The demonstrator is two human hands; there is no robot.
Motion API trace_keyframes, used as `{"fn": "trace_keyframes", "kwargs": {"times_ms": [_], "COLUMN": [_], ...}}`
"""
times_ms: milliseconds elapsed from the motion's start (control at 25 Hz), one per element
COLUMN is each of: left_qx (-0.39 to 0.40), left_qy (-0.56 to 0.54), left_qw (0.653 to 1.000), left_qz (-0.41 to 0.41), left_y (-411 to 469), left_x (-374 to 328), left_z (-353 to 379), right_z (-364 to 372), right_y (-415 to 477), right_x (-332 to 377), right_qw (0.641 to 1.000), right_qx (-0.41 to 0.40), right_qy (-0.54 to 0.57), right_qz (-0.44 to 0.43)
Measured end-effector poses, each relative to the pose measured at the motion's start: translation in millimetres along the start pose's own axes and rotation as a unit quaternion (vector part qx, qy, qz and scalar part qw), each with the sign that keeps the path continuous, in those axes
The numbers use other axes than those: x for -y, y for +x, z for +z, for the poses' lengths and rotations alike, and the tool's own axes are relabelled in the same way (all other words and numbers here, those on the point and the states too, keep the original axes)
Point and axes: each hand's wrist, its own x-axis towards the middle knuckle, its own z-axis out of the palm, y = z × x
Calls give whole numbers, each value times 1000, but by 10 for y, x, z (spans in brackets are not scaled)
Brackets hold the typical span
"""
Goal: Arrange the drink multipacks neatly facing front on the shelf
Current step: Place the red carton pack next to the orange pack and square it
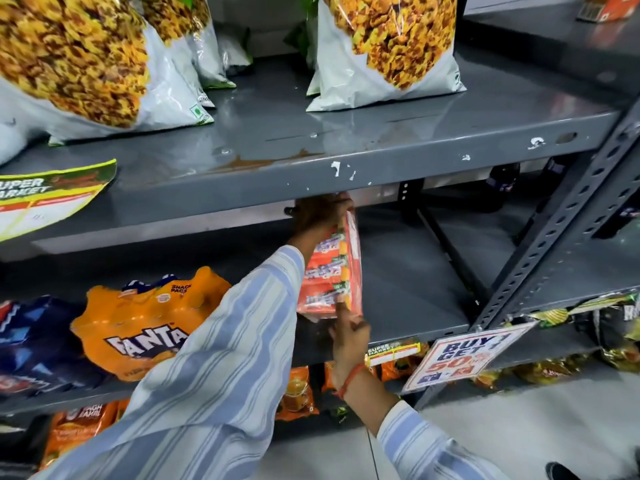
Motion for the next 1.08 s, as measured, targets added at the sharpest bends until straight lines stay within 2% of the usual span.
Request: {"fn": "trace_keyframes", "kwargs": {"times_ms": [120, 200, 280, 360, 480, 560, 680, 960, 1080], "left_qx": [-56, -41, 11, 38, -94, -156, -196, -191, -191], "left_qy": [-75, -154, -239, -250, -304, -342, -389, -373, -285], "left_qw": [986, 962, 939, 932, 902, 875, 855, 865, 910], "left_qz": [-136, -222, -247, -260, -290, -306, -283, -276, -234], "left_y": [18, -50, -224, -378, -692, -1004, -1256, -1476, -1692], "left_x": [273, 457, 581, 678, 740, 735, 744, 762, 675], "left_z": [-157, -192, -147, -149, -68, 50, 197, 229, 326], "right_z": [-61, -127, -226, -353, -586, -696, -749, -658, -596], "right_y": [103, 180, 284, 428, 711, 838, 926, 1062, 1132], "right_x": [189, 292, 370, 455, 536, 514, 451, 589, 711], "right_qw": [992, 988, 977, 959, 925, 909, 923, 952, 953], "right_qx": [-46, -20, 5, 44, 114, 156, 178, 198, 192], "right_qy": [-97, -118, -146, -174, -245, -278, -251, -166, -172], "right_qz": [-63, -96, -155, -218, -268, -268, -230, -162, -157]}}
